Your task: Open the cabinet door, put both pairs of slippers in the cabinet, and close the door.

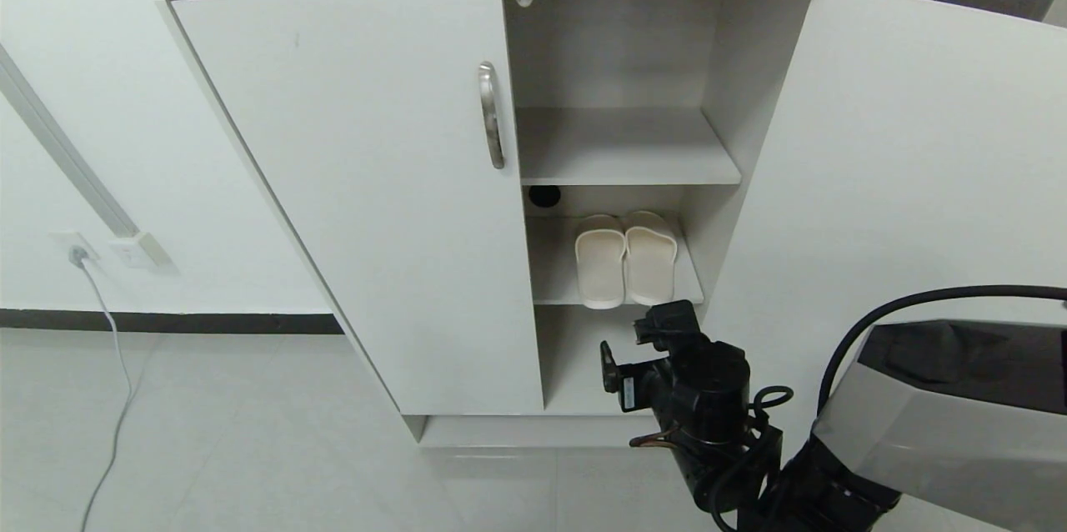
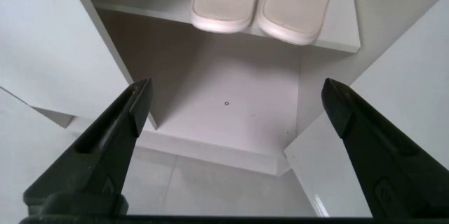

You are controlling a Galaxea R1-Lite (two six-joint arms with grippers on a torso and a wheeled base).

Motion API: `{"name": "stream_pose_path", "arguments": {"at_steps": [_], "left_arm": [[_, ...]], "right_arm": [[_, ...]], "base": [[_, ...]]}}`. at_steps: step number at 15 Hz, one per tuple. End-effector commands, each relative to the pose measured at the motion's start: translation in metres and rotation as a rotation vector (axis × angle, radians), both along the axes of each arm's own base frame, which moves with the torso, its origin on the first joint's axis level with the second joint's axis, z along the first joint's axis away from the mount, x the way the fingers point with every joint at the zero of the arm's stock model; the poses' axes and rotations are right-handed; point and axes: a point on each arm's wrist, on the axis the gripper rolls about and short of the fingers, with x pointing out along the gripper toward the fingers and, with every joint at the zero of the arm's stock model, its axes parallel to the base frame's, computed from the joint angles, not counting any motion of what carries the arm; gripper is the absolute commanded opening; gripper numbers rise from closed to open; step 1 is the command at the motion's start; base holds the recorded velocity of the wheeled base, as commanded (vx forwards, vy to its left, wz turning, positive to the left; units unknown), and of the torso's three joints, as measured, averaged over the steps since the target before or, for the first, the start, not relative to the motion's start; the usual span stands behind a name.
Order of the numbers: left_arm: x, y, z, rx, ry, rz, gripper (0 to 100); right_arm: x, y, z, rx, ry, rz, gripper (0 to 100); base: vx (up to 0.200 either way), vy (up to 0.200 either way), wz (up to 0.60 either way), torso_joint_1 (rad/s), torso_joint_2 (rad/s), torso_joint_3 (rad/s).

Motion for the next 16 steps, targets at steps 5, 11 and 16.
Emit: {"name": "stream_pose_path", "arguments": {"at_steps": [5, 11, 16], "left_arm": [[0.000, 0.000, 0.000, 0.002, 0.001, 0.000, 0], [0.000, 0.000, 0.000, 0.006, -0.001, 0.000, 0], [0.000, 0.000, 0.000, 0.003, 0.000, 0.000, 0]], "right_arm": [[-0.001, 0.000, -0.001, -0.003, 0.001, 0.000, 100], [0.000, 0.000, 0.002, 0.008, -0.007, 0.002, 100], [-0.003, -0.001, 0.012, 0.019, -0.023, 0.005, 100]], "base": [[0.000, 0.000, 0.00, 0.002, 0.00, 0.181], [0.000, 0.000, 0.00, 0.001, 0.00, 0.087], [0.000, 0.000, 0.00, 0.000, 0.00, 0.000]]}}
